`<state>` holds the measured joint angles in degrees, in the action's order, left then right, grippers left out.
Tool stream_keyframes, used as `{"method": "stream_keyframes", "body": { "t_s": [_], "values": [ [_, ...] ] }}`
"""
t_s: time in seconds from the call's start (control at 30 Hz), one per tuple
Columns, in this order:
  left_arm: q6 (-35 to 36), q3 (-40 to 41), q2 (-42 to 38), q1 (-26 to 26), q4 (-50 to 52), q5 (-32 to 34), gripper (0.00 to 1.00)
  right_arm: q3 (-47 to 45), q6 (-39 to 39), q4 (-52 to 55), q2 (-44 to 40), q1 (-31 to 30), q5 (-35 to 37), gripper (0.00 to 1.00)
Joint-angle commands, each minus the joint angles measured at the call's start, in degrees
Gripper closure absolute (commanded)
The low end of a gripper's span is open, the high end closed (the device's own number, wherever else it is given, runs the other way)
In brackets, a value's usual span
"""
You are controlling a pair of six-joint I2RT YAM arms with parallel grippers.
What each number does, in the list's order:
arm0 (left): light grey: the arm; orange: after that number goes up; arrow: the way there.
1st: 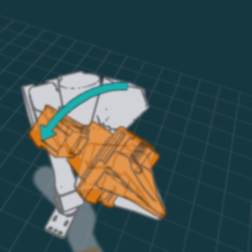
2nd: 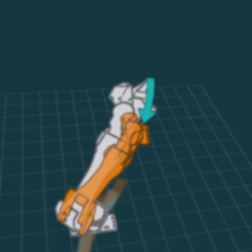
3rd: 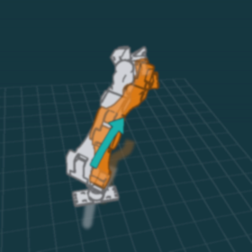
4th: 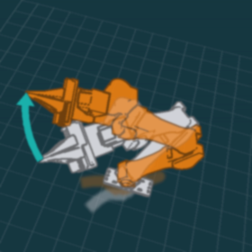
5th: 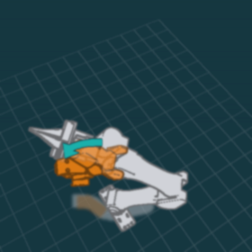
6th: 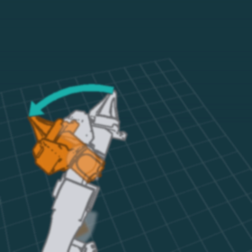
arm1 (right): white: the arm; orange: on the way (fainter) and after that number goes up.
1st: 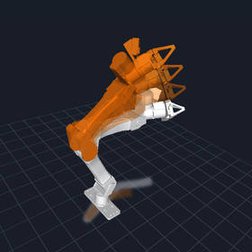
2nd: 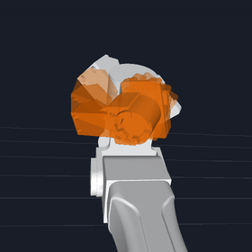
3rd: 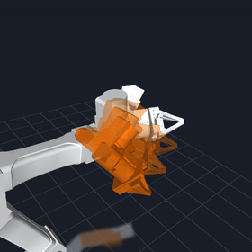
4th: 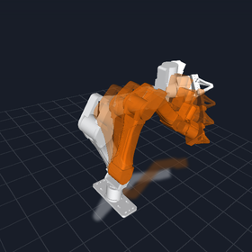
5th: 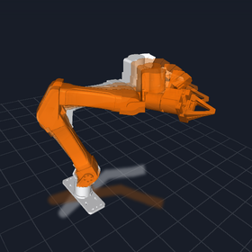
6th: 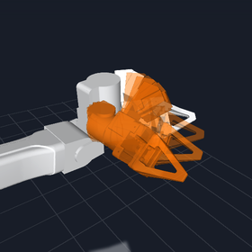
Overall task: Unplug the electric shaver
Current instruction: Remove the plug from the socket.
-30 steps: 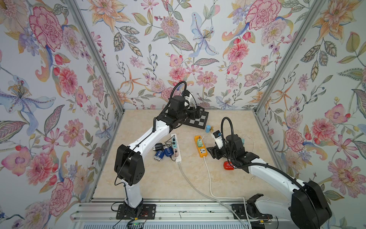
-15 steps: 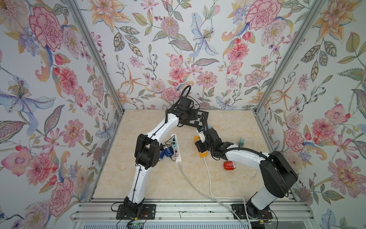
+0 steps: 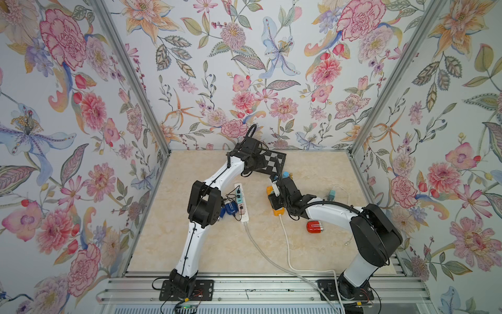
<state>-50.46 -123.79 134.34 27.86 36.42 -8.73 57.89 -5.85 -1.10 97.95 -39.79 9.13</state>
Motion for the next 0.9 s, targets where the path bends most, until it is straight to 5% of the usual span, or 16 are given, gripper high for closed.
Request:
{"method": "stream_keyframes", "body": {
  "t_s": [0.0, 0.43, 0.87],
  "values": [
    [-2.09, -0.04, 1.48, 0.58, 0.94, -0.67, 0.13, 1.61, -1.10, 1.29, 1.22, -0.62, 2.96, 0.41],
    [-4.38, -2.79, 5.42, 3.33, 3.59, -2.17, 0.14, 5.57, -0.65, 3.10, 5.13, -0.29, 3.03, 0.68],
    [-11.59, -0.05, 5.28, 5.97, 6.05, -3.16, 0.14, 4.18, 0.80, 3.46, 5.34, -0.30, 1.87, 0.70]
  ]
}}
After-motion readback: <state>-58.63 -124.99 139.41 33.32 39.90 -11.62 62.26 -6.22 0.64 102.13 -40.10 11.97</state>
